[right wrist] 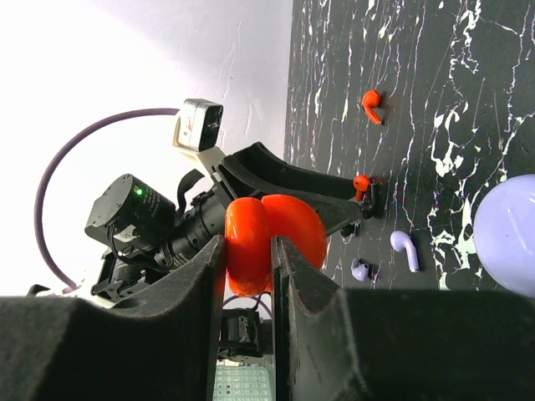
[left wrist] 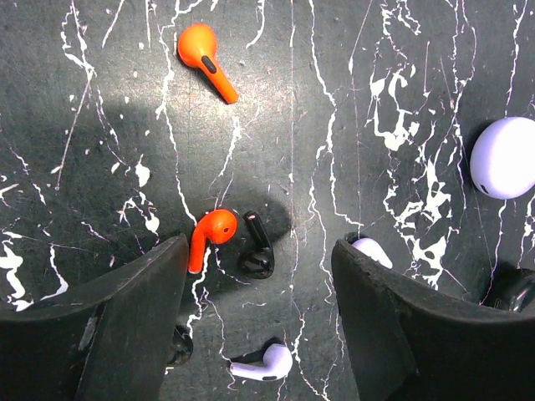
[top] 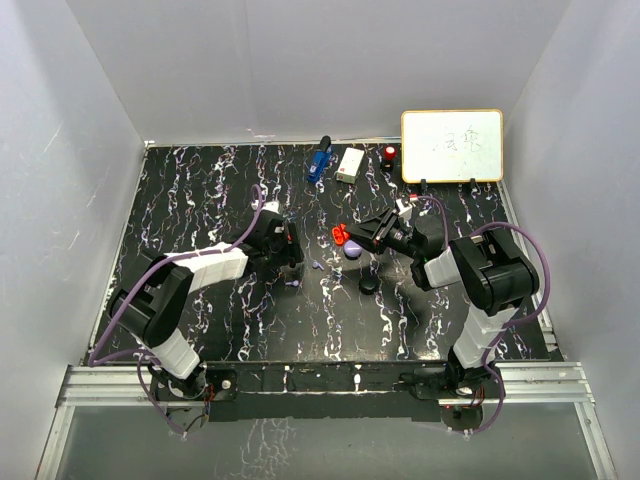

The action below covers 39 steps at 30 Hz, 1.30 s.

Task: Insert the wireless bluetooth earbuds into the charging case
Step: Pick up the earbud from the center of the board.

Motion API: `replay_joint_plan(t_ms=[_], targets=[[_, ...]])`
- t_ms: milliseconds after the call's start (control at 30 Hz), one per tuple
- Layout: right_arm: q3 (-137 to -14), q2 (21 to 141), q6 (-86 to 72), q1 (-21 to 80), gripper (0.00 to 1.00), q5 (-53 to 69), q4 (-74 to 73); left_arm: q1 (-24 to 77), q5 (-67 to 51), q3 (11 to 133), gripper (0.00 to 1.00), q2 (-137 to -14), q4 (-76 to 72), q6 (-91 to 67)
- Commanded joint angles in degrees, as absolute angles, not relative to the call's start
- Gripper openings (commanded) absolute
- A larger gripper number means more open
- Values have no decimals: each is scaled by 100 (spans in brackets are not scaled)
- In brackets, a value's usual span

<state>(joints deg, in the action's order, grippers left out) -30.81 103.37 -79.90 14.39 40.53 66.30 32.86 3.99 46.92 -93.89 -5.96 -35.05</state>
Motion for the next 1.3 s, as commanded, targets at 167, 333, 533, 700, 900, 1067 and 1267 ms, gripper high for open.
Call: replay_joint_plan(t_ms=[167, 333, 533, 700, 900, 1067, 1267], targets=[[-3173, 10345, -8016, 1440, 0, 4104, 7115, 3329, 700, 4726, 65, -9155, 66, -3586], [-3158, 10345, -8024, 1441, 0, 4113, 7128, 3332, 1156, 4917, 60, -9288, 409, -3458], [-3138, 10340, -8016, 1441, 0, 4113, 7137, 3331, 1235, 5001, 53, -9460, 429, -3388], [-3129, 10349, -8020, 1441, 0, 4113, 7146, 3325, 1280, 5072, 50, -9598, 379, -3341], [-3129, 10342, -8020, 1440, 0, 4113, 7154, 3322, 1285, 5133, 45, -9671, 365, -3308], [-3129, 10370, -8024, 1436, 0, 4128, 7172, 3323, 1201, 5047, 43, -9587, 241, -3335], [-3129, 10362, -8035, 1439, 0, 4140, 7191, 3323, 1237, 5103, 39, -9707, 271, -3308]])
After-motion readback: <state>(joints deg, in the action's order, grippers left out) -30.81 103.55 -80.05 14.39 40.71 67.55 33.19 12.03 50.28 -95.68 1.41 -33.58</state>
